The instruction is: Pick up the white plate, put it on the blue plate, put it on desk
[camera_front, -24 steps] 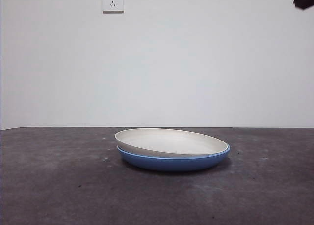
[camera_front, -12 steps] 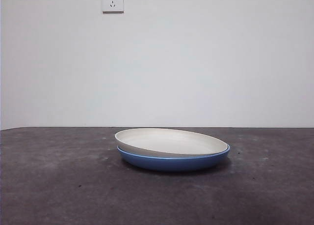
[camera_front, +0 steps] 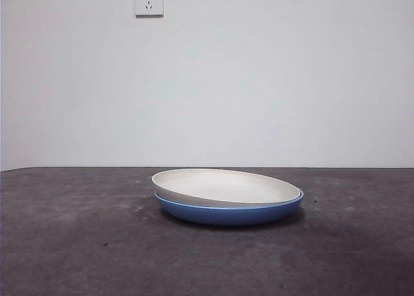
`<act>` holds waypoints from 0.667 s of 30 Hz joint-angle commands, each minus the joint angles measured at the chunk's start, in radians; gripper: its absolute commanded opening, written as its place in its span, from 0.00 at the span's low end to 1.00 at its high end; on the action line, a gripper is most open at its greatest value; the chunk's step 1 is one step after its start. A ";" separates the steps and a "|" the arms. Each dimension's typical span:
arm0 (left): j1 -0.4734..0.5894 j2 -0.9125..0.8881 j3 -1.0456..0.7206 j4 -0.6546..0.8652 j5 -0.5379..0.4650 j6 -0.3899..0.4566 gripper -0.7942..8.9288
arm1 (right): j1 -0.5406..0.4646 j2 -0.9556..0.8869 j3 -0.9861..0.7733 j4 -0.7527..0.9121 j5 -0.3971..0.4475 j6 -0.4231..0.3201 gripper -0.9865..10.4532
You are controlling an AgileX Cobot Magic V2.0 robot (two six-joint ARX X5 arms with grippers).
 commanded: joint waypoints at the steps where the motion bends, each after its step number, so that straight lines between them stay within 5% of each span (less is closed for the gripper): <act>1: 0.002 -0.002 -0.021 -0.006 -0.004 -0.003 0.09 | -0.002 -0.035 -0.055 0.016 0.011 0.009 0.09; 20: 0.002 -0.002 -0.021 -0.006 -0.004 -0.003 0.09 | -0.002 -0.040 -0.167 -0.043 0.013 0.085 0.09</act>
